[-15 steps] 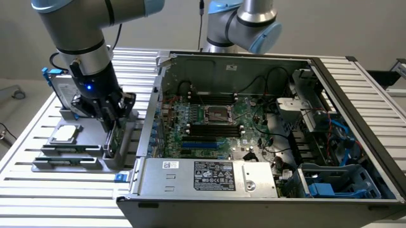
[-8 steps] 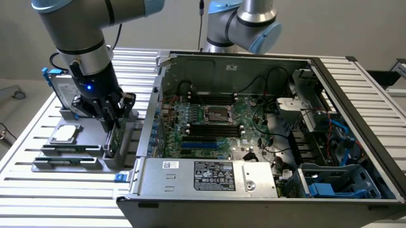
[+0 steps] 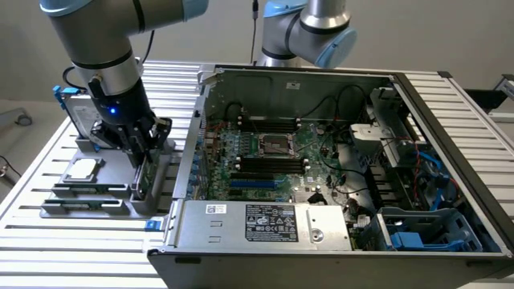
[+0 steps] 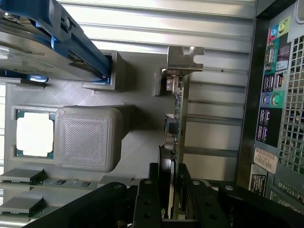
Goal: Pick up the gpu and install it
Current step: 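Pick up the gpu and move the gpu toward the slot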
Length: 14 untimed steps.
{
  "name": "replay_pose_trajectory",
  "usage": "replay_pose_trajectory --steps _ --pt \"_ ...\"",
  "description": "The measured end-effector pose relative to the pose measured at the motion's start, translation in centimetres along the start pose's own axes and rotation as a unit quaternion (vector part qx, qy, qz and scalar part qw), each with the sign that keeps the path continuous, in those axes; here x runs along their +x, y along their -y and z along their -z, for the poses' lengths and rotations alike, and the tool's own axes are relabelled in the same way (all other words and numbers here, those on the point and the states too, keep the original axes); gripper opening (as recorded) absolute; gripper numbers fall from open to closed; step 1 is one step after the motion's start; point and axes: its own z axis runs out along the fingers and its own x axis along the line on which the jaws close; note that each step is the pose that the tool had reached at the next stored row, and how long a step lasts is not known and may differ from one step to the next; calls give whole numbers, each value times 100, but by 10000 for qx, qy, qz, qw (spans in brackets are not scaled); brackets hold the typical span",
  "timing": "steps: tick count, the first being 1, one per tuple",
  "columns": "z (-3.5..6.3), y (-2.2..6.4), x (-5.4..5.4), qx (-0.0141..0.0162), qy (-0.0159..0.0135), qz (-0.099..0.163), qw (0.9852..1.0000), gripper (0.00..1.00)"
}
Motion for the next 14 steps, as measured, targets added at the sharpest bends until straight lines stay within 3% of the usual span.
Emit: replay_pose_trajectory --steps 14 --pt "55 -1 0 -3 0 0 10000 27"
